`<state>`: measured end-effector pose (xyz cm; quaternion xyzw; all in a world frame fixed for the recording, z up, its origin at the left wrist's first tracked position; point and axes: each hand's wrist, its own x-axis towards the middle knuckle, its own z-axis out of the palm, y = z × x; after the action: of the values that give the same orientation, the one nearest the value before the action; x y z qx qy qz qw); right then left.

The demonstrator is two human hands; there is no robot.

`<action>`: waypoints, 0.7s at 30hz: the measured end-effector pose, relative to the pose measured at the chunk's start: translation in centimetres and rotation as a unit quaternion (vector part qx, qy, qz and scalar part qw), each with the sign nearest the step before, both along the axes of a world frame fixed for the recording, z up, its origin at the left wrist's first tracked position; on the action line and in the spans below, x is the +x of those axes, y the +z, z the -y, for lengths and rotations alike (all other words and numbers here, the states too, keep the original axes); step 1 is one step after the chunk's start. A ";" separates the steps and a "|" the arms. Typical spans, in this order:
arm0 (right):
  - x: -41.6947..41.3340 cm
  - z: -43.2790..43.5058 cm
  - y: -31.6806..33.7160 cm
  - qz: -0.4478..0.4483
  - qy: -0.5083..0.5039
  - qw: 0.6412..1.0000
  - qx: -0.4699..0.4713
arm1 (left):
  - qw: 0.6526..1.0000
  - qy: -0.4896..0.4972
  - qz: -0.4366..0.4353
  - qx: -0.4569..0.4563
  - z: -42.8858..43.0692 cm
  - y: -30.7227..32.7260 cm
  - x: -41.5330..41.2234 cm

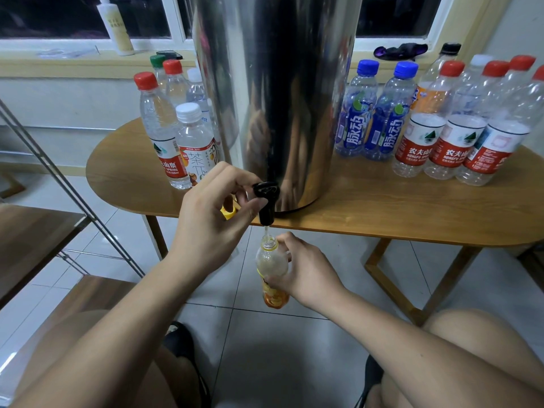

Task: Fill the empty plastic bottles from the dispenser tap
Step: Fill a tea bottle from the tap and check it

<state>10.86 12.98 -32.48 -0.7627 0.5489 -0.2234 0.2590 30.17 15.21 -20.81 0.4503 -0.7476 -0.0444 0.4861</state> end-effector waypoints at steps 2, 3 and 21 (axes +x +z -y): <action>0.0 0.0 0.1 -0.004 0.000 1.000 0.003 | 1.000 -0.001 0.001 -0.002 0.0 0.0 0.0; 0.0 0.0 0.1 -0.005 -0.001 1.000 0.005 | 1.000 -0.001 0.001 -0.004 -0.1 0.1 0.0; 0.0 0.0 0.0 -0.002 -0.003 1.000 -0.002 | 1.000 -0.004 0.000 -0.004 0.1 -0.1 0.1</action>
<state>10.91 13.00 -32.44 -0.7623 0.5508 -0.2238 0.2556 30.24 15.14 -20.86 0.4453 -0.7496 -0.0440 0.4877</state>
